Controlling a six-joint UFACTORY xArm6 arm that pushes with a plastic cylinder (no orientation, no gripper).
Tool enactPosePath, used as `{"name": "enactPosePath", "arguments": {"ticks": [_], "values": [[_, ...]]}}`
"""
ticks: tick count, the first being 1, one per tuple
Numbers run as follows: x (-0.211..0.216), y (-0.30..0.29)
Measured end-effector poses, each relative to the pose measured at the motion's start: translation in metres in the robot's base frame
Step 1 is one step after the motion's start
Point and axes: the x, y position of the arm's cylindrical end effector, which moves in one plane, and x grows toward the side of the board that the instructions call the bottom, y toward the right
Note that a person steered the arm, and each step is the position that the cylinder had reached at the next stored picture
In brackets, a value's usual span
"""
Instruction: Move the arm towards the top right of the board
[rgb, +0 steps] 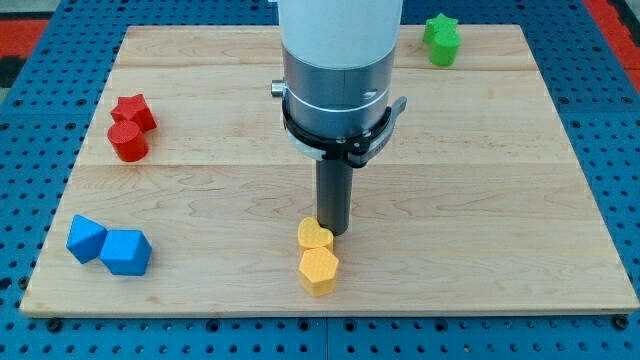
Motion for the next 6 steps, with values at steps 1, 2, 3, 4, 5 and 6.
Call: {"name": "enactPosePath", "arguments": {"ticks": [1,2,3,4,5,6], "values": [[-0.008,0.000],[-0.026,0.000],[-0.041,0.001],[-0.041,0.001],[-0.049,0.001],[-0.051,0.001]]}}
